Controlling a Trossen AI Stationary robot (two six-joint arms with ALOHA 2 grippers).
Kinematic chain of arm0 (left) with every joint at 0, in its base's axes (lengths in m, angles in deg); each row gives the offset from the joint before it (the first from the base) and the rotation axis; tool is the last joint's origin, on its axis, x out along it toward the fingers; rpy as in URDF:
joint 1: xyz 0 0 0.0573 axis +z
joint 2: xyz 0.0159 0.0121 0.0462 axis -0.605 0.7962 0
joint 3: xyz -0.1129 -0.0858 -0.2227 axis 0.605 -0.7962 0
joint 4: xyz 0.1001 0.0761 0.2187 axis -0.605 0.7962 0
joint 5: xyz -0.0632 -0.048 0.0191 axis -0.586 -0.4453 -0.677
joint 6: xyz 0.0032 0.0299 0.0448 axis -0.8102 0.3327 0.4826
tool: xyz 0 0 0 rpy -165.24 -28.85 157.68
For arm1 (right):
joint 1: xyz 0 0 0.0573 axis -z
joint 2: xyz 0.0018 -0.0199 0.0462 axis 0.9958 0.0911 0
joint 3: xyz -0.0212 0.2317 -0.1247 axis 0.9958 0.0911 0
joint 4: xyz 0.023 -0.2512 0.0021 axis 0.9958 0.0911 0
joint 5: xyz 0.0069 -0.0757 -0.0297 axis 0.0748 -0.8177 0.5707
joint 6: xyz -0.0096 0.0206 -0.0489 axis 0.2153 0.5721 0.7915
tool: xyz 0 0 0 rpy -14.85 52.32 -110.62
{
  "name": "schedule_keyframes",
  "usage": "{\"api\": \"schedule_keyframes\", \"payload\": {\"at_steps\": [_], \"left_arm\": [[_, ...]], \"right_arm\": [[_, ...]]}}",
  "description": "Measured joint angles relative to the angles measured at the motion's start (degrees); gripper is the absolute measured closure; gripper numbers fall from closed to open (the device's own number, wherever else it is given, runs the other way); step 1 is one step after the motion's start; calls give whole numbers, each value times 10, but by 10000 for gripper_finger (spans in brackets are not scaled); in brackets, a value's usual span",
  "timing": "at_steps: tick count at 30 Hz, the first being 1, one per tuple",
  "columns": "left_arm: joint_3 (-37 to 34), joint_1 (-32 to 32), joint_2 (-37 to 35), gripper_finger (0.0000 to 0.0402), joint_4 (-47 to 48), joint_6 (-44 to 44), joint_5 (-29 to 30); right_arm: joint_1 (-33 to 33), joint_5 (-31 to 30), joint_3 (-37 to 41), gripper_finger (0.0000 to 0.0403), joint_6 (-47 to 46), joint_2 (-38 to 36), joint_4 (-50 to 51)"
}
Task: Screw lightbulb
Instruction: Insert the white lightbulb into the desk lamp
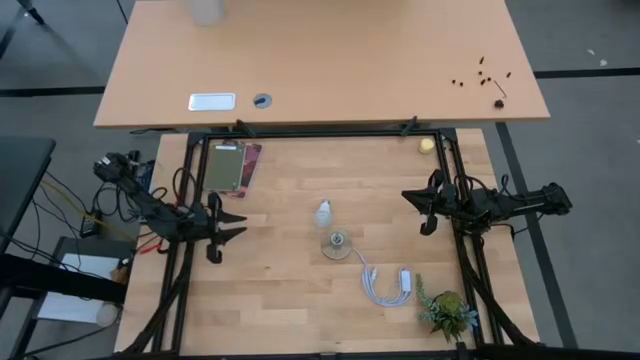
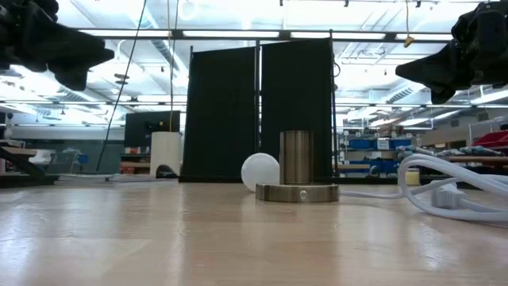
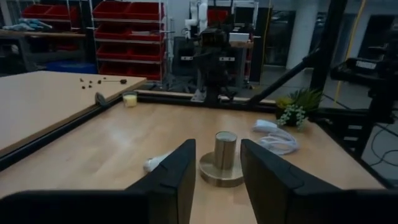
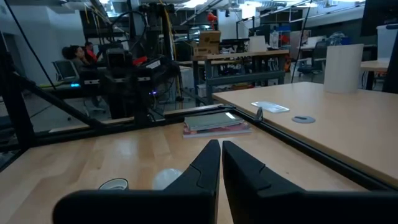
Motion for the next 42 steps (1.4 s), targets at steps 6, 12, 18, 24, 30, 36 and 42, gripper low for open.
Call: {"api": "schedule_keyframes", "payload": {"at_steps": [6,12,18,24,30,36,42], "left_arm": [[27,0,24,269,-1,-26,-23],[31,0,61,269,-4,-46,-17],[31,8,105,269,-14,-90,-4],[31,40,137,269,-22,-105,-13],[32,76,154,269,-33,-102,-51],[32,95,162,269,-42,-102,-70],[61,101,180,269,-1,-92,-88]], "right_arm": [[0,0,0,375,0,0,0],[0,0,0,375,-40,0,-20],[0,0,0,375,-108,0,-99],[0,0,0,375,-218,0,-118],[0,65,0,375,-226,30,-180],[-1,75,0,375,-265,126,-259],[-1,60,0,375,-291,245,-325]]}}
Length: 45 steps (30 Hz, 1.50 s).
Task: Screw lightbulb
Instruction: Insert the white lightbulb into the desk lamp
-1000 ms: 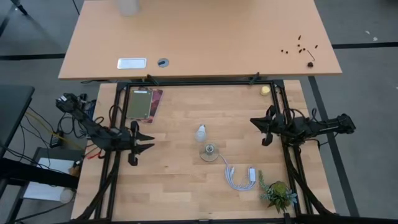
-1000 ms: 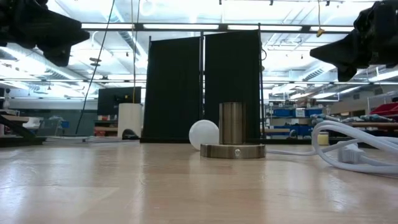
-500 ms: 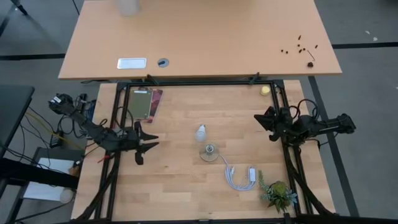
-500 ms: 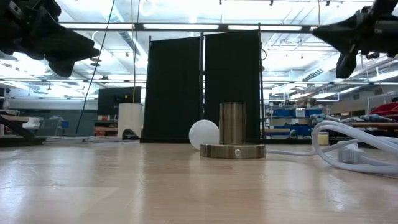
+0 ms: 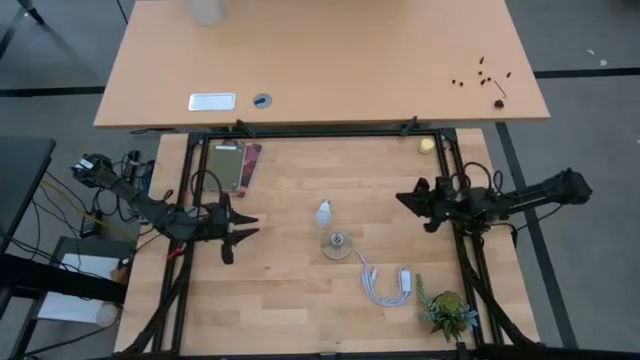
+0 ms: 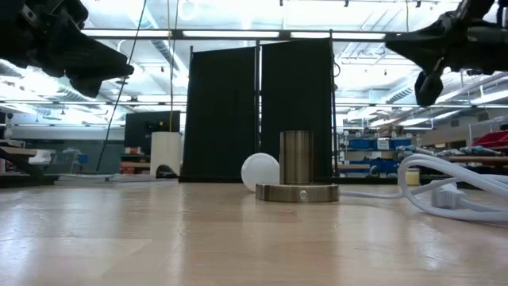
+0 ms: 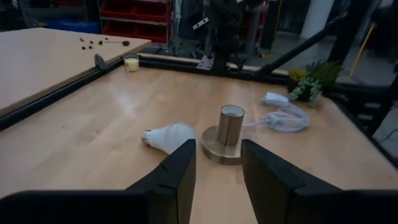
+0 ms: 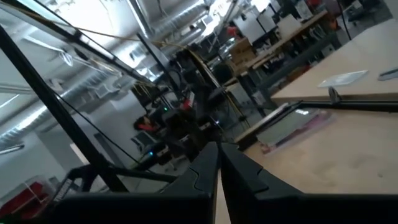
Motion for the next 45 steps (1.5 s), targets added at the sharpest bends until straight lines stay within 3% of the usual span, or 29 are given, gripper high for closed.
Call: {"api": "schedule_keyframes", "payload": {"at_steps": [7,10,13,19,24,30,38,45], "left_arm": [[62,15,54,269,20,54,0],[81,31,70,269,19,62,0],[91,49,88,269,19,49,0],[96,77,124,269,20,36,-30],[95,96,148,269,19,7,-70],[96,120,169,269,20,0,-76],[172,159,255,270,101,-6,-71],[205,161,349,248,82,28,-66]], "right_arm": [[1,-3,-12,375,39,120,-126],[7,-47,-26,375,62,152,-137],[9,-78,-32,375,30,178,-137],[5,-76,-33,375,-37,228,-138],[3,-38,-33,375,-43,258,-139],[18,-30,-50,373,52,282,-149],[25,-29,-200,315,198,372,23],[14,-25,-353,238,241,451,276]]}}
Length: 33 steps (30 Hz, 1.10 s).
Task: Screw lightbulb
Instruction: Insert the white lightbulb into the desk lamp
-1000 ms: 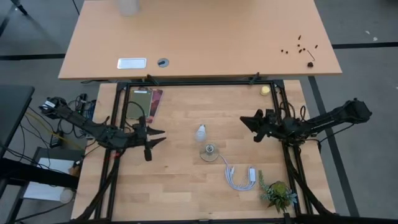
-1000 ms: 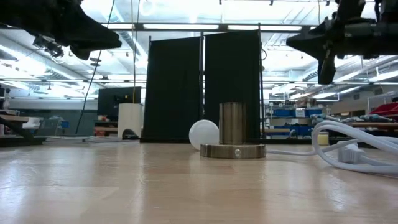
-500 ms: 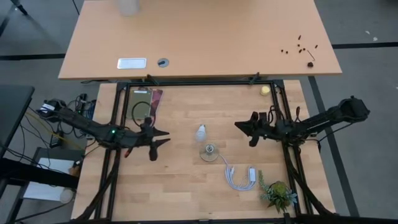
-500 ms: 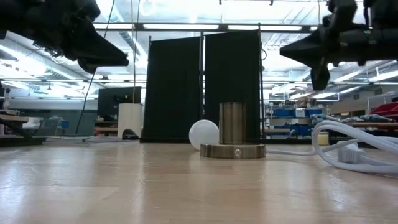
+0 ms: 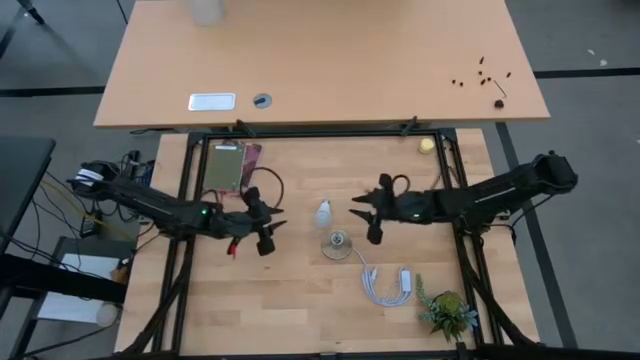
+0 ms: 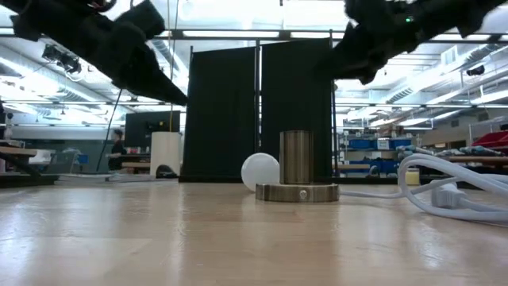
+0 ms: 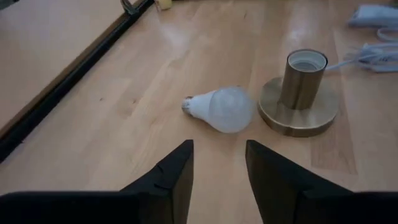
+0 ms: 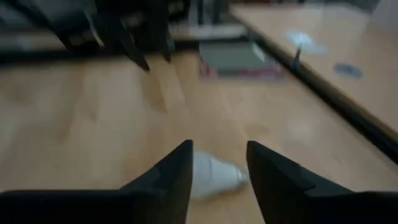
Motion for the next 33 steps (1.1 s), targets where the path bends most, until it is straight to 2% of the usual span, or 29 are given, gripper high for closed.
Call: {"api": "schedule_keyframes", "payload": {"at_steps": [3,6,11,15,19,24,33], "left_arm": [[0,0,36,231,-43,-11,1],[0,0,74,224,-80,-16,0],[0,2,138,224,-166,-26,-11],[0,5,183,224,-218,-48,-20],[1,16,227,220,-248,-56,-20],[18,31,264,209,-248,-51,-21],[27,41,270,208,-242,-40,-41]], "right_arm": [[7,0,-43,221,-19,35,94],[15,5,-65,214,-30,64,142],[23,61,-66,214,-52,86,181],[24,76,-66,213,-71,88,202],[24,75,-66,214,-81,106,188],[40,85,-66,213,-75,159,111],[103,116,-66,214,-51,260,27]]}}
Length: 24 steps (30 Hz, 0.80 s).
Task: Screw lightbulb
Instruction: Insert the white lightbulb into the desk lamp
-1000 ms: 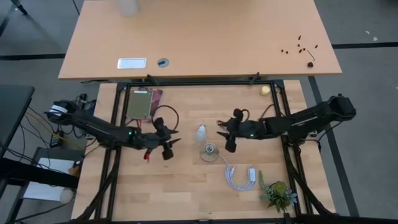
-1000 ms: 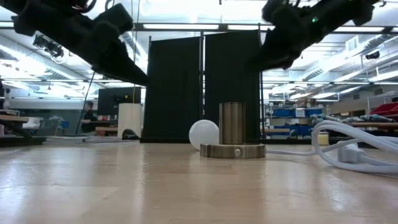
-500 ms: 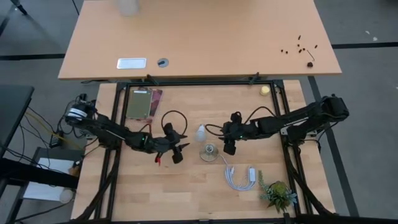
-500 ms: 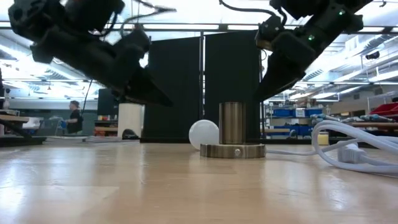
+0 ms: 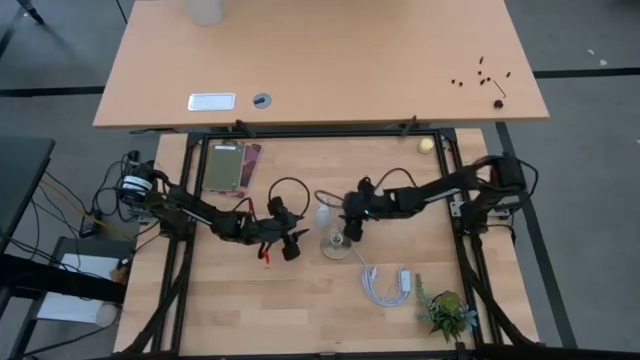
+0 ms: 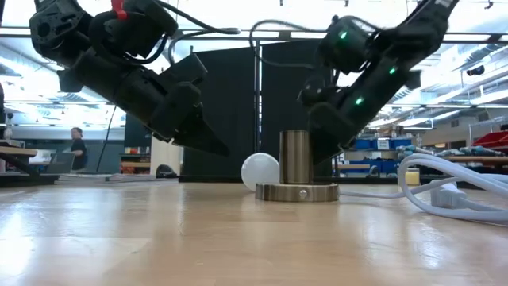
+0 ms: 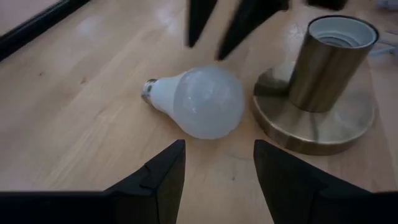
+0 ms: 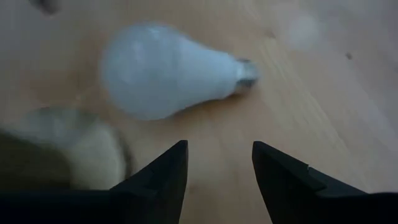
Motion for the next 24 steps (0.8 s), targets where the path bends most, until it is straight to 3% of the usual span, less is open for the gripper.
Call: {"api": "schedule_keyframes", "payload": {"at_steps": [5,13,19,24], "left_arm": [[0,10,0,208,7,-27,-3],[0,15,-1,208,29,-41,-2],[-1,15,-1,197,76,-42,61],[-1,18,0,153,89,-40,113]], "right_arm": [[26,63,-4,215,17,30,-65],[29,90,-74,215,69,80,-61],[30,93,-103,215,74,89,-22],[32,93,-103,215,75,87,-13]]}}
